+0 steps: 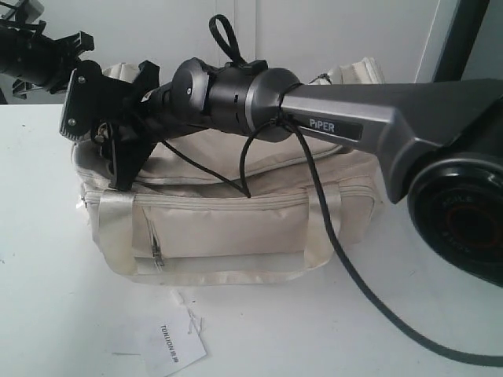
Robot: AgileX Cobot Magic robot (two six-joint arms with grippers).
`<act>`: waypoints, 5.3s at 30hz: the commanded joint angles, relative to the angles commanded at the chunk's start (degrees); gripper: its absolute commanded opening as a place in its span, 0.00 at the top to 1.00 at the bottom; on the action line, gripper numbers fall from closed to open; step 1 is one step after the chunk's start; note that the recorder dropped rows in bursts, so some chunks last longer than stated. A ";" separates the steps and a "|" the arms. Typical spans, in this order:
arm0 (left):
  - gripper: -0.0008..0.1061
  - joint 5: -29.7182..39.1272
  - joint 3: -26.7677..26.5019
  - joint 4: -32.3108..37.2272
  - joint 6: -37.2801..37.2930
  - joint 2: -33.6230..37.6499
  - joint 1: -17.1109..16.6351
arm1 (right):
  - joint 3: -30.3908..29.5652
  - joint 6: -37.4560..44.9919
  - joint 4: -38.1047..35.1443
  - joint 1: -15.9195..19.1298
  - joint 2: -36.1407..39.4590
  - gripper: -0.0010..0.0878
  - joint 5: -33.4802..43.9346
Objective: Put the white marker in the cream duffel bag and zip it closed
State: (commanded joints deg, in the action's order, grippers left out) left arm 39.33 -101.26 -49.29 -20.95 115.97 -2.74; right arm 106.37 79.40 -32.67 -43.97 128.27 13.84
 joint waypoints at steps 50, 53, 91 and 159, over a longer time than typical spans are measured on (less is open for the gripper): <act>0.99 0.37 0.00 0.11 -0.85 0.00 0.00 | 3.16 -10.85 2.75 1.26 -5.40 0.99 21.97; 0.99 0.37 0.00 0.11 -0.85 0.00 0.00 | 3.16 -10.85 2.75 1.26 -5.98 0.99 23.92; 0.99 0.37 0.00 0.49 -1.13 0.00 0.00 | 3.16 -64.16 -4.01 1.15 -6.02 0.52 19.53; 0.99 -0.20 0.00 0.49 -1.75 0.00 0.00 | 3.16 -61.73 0.75 6.78 2.60 0.86 17.64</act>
State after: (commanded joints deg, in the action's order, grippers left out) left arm 39.13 -101.26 -48.80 -22.70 115.97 -2.74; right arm 109.53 17.67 -31.92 -37.19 130.88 31.48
